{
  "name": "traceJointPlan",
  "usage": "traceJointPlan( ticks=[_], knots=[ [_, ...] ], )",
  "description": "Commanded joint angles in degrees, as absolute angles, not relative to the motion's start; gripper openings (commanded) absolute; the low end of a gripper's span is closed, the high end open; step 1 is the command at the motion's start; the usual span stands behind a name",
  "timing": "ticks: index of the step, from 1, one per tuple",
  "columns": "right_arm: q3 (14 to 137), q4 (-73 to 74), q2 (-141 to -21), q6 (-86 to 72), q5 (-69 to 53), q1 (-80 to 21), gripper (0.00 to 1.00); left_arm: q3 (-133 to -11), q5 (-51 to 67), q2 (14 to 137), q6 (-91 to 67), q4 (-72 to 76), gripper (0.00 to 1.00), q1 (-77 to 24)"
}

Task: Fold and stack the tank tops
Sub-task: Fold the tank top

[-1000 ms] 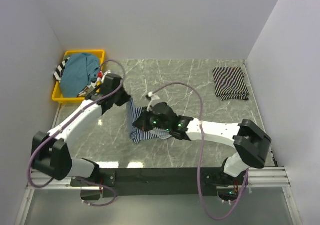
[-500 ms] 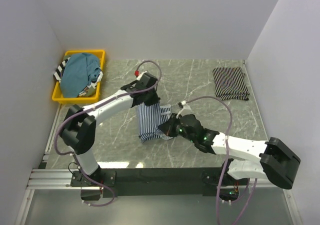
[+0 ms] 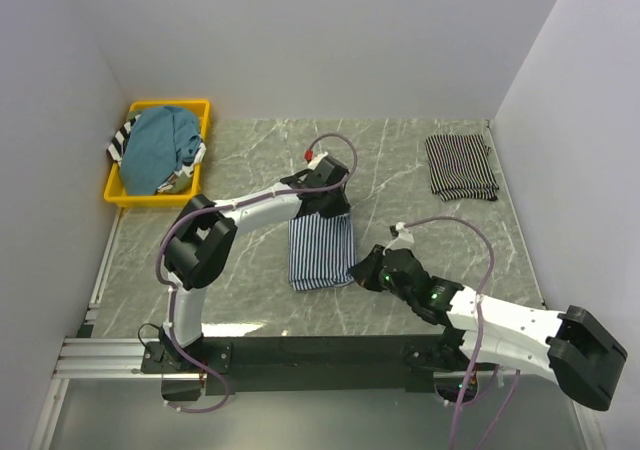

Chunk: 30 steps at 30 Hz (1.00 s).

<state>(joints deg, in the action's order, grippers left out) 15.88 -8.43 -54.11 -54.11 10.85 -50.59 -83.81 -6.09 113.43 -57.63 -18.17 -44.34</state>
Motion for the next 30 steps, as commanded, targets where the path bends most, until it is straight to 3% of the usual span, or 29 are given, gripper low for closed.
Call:
traceJointPlan(
  ticks=[1, 4, 6, 13, 20, 25, 30],
  knots=[
    [14.8, -3.6, -50.6, -56.2, 12.4, -50.4, 0.32, -86.6, -7.3, 112.9, -56.4, -8.5, 0.39, -43.5],
    [15.8, 0.8, -48.4, -56.9, 14.0, -50.0, 0.49, -86.3, -6.2, 110.8, -54.6, -7.5, 0.49, -43.5],
    [16.5, 4.9, -46.0, -57.3, 15.2, -50.0, 0.53, -85.3, -6.4, 108.9, -53.3, -6.6, 0.53, -43.5],
    [24.3, 12.9, -43.8, -52.6, 16.4, -50.0, 0.60, -76.5, -11.9, 95.2, -54.1, -14.9, 0.49, -41.0],
    [28.3, 9.1, -53.9, -51.6, 10.9, -54.0, 0.50, -60.4, -8.7, 86.1, -50.8, -12.8, 0.36, -36.9],
    [26.6, 6.8, -57.5, -53.9, 11.3, -56.9, 0.31, -63.5, -0.5, 91.7, -42.5, -13.5, 0.34, -35.6],
    [25.6, 3.2, -64.1, -56.0, 11.9, -56.9, 0.29, -64.9, 3.3, 97.3, -40.8, -14.5, 0.32, -35.5]
  ],
)
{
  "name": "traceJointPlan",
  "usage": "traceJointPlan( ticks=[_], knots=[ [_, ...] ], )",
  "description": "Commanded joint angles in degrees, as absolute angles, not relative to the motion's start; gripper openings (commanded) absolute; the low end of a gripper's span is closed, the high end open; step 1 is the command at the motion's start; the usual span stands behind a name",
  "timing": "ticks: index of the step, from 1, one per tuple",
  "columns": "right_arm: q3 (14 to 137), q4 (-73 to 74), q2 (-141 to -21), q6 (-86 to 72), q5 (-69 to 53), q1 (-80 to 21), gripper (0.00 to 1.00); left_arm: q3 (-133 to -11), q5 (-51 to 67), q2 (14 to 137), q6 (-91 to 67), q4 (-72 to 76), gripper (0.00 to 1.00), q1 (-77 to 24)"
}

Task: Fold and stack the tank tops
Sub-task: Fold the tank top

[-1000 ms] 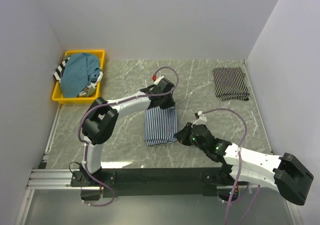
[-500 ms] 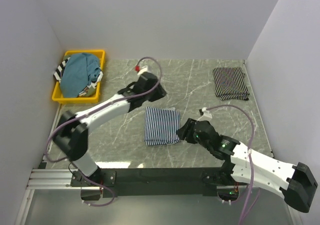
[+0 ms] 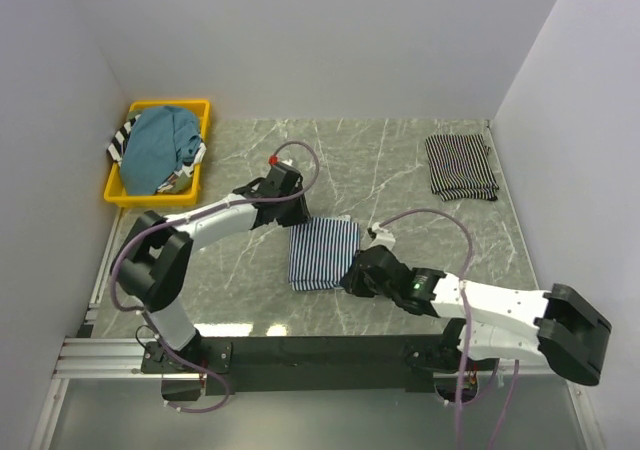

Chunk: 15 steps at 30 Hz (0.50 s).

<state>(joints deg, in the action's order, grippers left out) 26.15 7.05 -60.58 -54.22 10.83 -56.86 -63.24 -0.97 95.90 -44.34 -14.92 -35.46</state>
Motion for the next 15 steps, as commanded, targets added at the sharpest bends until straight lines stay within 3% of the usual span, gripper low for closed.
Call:
traceJointPlan(
  ticks=[1, 11, 15],
  knots=[
    [25.1, 2.5, -65.4, -56.2, 12.0, -56.4, 0.27, -64.3, 3.9, 98.7, -40.9, -13.9, 0.32, -35.6],
    [20.5, -2.1, -69.2, -57.1, 9.8, -48.3, 0.22, -61.6, 4.1, 104.1, -42.6, -9.7, 0.38, -35.5],
    [26.0, 1.0, -69.4, -52.5, 8.9, -42.3, 0.29, -56.3, 3.1, 100.4, -48.2, -6.8, 0.41, -35.4]
  ],
)
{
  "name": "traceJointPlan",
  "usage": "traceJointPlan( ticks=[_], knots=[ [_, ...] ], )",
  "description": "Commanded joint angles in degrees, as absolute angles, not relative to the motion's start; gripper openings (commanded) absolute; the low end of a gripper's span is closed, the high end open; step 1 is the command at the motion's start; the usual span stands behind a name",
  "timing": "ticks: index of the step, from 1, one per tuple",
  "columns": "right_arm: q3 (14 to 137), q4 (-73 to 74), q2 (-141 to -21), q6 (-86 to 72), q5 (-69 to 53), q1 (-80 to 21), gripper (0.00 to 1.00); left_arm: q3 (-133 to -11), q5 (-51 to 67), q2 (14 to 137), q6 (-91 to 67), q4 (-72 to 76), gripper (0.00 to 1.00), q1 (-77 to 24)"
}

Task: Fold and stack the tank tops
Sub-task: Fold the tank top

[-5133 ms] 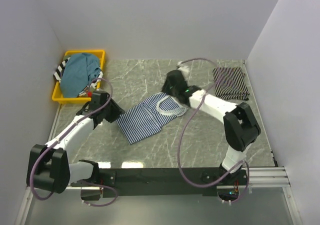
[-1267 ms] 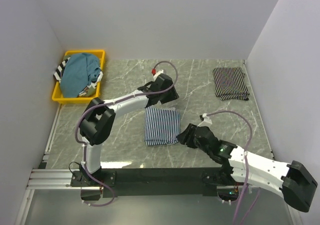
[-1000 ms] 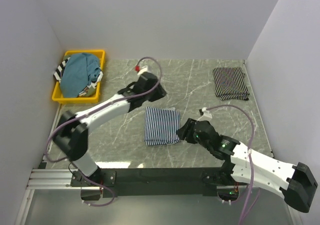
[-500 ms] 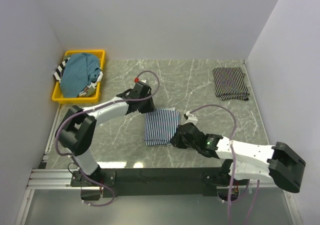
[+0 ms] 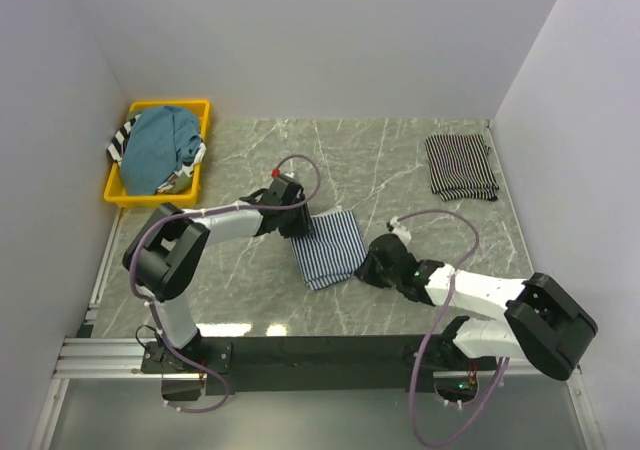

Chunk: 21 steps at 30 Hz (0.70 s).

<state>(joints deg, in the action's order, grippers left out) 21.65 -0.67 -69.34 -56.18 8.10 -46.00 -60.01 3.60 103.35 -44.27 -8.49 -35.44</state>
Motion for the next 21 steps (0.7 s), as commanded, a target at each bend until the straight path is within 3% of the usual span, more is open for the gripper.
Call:
traceJointPlan(
  ticks=[1, 8, 14, 18, 21],
  knots=[
    [27.8, 1.3, -70.9, -51.3, 8.5, -41.3, 0.30, -54.9, 2.6, 98.9, -49.7, -5.2, 0.41, -35.5],
    [49.2, 6.3, -94.1, -40.5, 3.2, -34.8, 0.34, -36.4, 1.9, 87.0, -69.4, 5.3, 0.45, -37.0],
    [72.1, 13.3, -109.7, -35.0, 1.0, -31.1, 0.40, -32.7, -3.5, 74.4, -74.0, 1.8, 0.50, -42.9],
    [80.8, 18.9, -110.7, -33.7, 2.5, -29.8, 0.47, -35.9, -6.2, 68.5, -70.2, -5.6, 0.53, -42.9],
    [78.4, 18.8, -105.6, -34.5, 3.7, -27.9, 0.52, -40.3, -9.7, 67.5, -65.5, -9.0, 0.53, -42.9]
  ],
)
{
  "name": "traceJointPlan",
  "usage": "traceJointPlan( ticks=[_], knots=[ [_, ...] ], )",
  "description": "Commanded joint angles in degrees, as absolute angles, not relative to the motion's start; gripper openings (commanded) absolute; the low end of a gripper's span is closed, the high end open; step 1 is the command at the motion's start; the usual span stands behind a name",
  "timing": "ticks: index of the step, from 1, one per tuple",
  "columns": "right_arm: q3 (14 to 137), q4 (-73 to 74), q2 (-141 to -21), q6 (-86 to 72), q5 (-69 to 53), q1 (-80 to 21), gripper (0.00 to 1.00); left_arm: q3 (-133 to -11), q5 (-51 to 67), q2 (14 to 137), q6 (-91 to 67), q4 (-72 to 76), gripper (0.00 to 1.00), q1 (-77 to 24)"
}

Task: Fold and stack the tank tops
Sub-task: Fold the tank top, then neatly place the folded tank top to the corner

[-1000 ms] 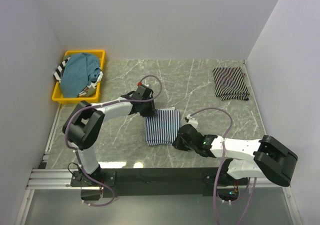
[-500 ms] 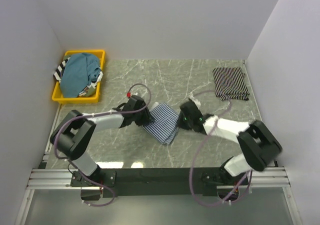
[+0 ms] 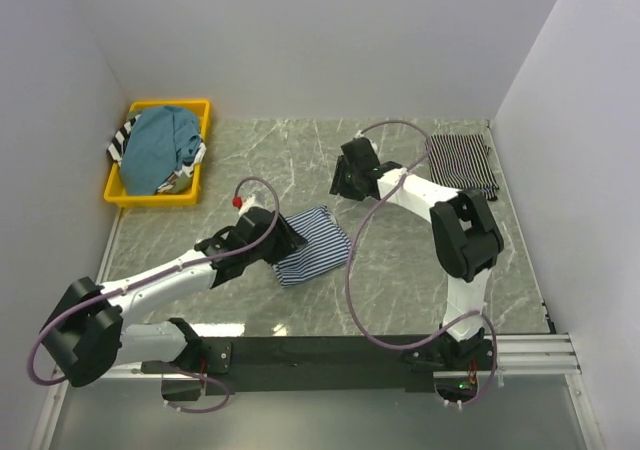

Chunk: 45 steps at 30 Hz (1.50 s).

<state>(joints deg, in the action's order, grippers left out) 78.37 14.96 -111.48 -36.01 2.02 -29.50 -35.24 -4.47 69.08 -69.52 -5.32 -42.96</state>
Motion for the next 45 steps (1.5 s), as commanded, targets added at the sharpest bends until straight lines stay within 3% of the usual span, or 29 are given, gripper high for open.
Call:
traceJointPlan(
  ticks=[1, 5, 10, 11, 20, 30, 45],
  knots=[
    [76.7, 18.2, -103.6, -35.3, 4.2, -27.7, 0.53, -41.6, -10.5, 68.0, -64.1, -10.6, 0.53, -42.8],
    [64.8, 12.1, -89.3, -39.9, 3.7, -27.6, 0.55, -51.3, -13.2, 75.3, -56.3, -18.4, 0.46, -42.7],
    [43.4, 2.6, -77.2, -49.7, 0.5, -31.6, 0.56, -49.7, -12.6, 79.4, -54.9, -17.2, 0.30, -42.6],
    [39.3, 1.0, -74.2, -50.9, 1.1, -34.5, 0.57, -49.2, -12.7, 79.9, -54.7, -17.6, 0.23, -42.5],
    [21.6, -12.6, -65.1, -66.0, 7.5, -47.0, 0.71, -49.0, -10.1, 84.7, -50.7, -14.7, 0.19, -42.6],
    [15.8, -29.1, -72.1, -75.6, 15.9, -53.1, 0.75, -49.1, -3.4, 87.4, -50.6, -10.5, 0.22, -44.4],
    [19.1, -32.9, -88.9, -86.5, 20.0, -56.0, 0.75, -46.8, -0.5, 90.1, -52.7, -7.9, 0.21, -45.0]
  ],
)
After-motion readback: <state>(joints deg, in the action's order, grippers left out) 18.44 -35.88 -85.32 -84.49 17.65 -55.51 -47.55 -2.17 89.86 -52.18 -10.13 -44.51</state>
